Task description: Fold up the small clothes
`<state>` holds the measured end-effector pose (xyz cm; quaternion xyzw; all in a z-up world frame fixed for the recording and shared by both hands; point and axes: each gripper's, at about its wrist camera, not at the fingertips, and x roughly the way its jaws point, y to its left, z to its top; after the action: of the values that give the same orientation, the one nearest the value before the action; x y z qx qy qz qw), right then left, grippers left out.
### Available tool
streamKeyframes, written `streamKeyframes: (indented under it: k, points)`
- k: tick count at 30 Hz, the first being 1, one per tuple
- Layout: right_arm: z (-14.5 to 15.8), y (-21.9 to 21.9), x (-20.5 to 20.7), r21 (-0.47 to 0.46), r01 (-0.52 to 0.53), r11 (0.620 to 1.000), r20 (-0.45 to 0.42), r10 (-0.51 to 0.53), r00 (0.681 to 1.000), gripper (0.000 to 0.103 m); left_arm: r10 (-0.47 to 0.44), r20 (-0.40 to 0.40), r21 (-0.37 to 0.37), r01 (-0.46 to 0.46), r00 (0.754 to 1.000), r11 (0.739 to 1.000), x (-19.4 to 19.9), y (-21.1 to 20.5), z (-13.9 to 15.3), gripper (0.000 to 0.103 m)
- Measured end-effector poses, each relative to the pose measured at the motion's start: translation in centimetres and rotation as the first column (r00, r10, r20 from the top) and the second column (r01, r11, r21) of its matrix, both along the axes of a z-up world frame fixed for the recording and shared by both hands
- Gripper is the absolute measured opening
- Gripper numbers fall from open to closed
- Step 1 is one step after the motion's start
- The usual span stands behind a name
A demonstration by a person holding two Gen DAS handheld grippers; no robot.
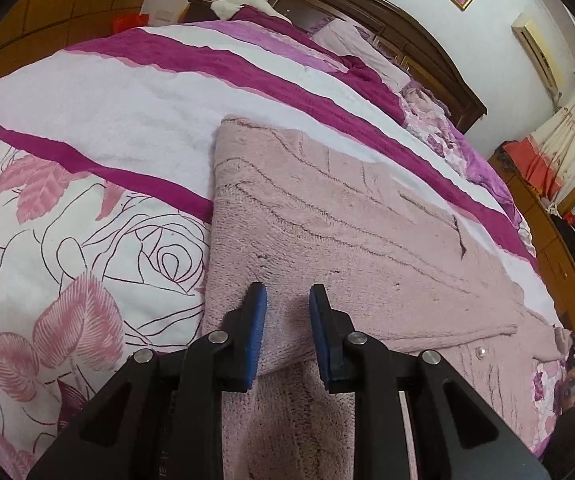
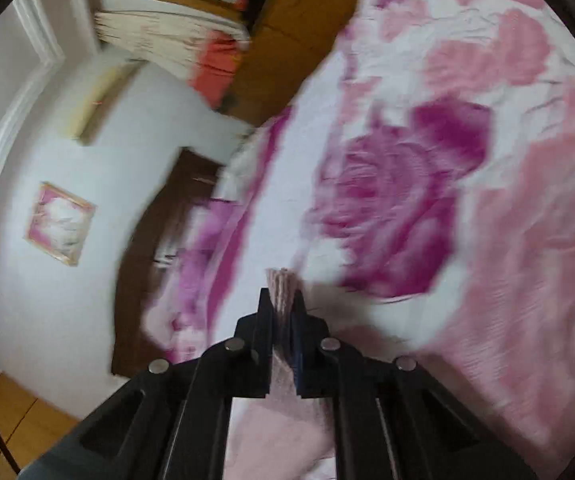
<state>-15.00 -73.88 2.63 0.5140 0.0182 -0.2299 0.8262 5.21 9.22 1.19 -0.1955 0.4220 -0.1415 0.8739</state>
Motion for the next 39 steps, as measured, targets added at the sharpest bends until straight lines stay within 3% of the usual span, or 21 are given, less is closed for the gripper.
streamKeyframes:
  k: [3,6,9,11,15,19,22,27,29,31,32,33,34,35,37,39]
  points:
    - [3.5,2.5,2.5,-0.173,-0.085,0.981,-0.022,0.083,0.996,0.007,0.007,0.003,-0.026,-0.007,1.000,1.000,0.0,0.1,-0.1,0.000]
    - [6.3,6.5,4.8,-0.312,-0.192,0.930,-0.056,0.184,0.981,0.007,0.011,0.005,-0.037,-0.011,1.000,0.999,-0.1,0.2,-0.3,0.000]
    - [7.9,12.1,8.2,-0.424,-0.325,0.846,-0.151,0.287,0.946,0.007,0.014,0.008,-0.026,-0.014,1.000,1.000,-0.1,0.1,-0.4,0.000]
    - [8.3,16.3,10.6,-0.479,-0.421,0.770,-0.227,0.355,0.907,0.007,0.018,0.015,-0.004,-0.018,1.000,1.000,-0.1,-0.2,-0.4,0.000]
    - [7.3,23.3,14.3,-0.488,-0.573,0.659,-0.340,0.461,0.820,0.007,0.017,0.024,0.027,-0.017,1.000,0.999,-0.2,-0.5,-0.4,0.000]
    - [3.8,29.1,17.0,-0.427,-0.716,0.553,-0.492,0.523,0.697,0.007,0.016,0.022,0.011,-0.016,1.000,1.000,-0.1,-0.3,-0.5,0.000]
    - [0.4,31.7,17.2,-0.335,-0.794,0.508,-0.549,0.579,0.602,0.007,0.017,0.022,0.001,-0.017,1.000,1.000,-0.2,-0.2,-0.6,0.000]
    - [-2.5,34.7,17.0,-0.311,-0.845,0.435,-0.610,0.591,0.528,0.007,0.017,0.022,-0.002,-0.017,1.000,1.000,-0.2,-0.1,-0.5,0.000]
    - [-3.0,34.5,17.7,-0.302,-0.836,0.458,-0.653,0.540,0.531,0.010,0.023,0.014,0.004,-0.023,1.000,1.000,-0.2,-0.1,-0.4,0.000]
    - [-3.1,33.8,17.2,-0.275,-0.840,0.468,-0.631,0.571,0.525,0.016,0.052,-0.003,-0.012,-0.052,0.999,0.999,-0.7,-0.4,0.4,0.004]
    - [-2.9,33.4,16.8,-0.266,-0.838,0.476,-0.605,0.595,0.530,0.026,0.064,-0.003,-0.055,-0.064,0.998,0.996,-1.0,-0.5,0.8,0.014]
    - [-2.4,33.1,16.3,-0.269,-0.828,0.491,-0.573,0.610,0.548,0.033,0.064,0.007,-0.131,-0.063,0.998,0.989,-1.7,-1.0,1.3,0.017]
    - [-1.8,32.5,15.9,-0.280,-0.818,0.502,-0.547,0.617,0.566,0.048,0.045,0.024,-0.210,-0.039,0.999,0.977,-2.5,-1.9,1.7,0.018]
    - [-1.0,31.7,15.4,-0.297,-0.804,0.515,-0.518,0.621,0.589,0.057,0.010,0.033,-0.267,0.000,0.999,0.964,-3.1,-3.3,2.1,0.020]
    - [0.2,30.1,14.4,-0.325,-0.772,0.545,-0.473,0.614,0.632,0.060,-0.124,0.039,-0.341,0.130,0.992,0.931,-4.4,-7.9,2.6,0.025]
    - [1.3,28.3,14.0,-0.340,-0.741,0.580,-0.455,0.588,0.669,0.060,-0.299,0.024,-0.363,0.287,0.954,0.887,-5.5,-14.1,2.7,0.029]
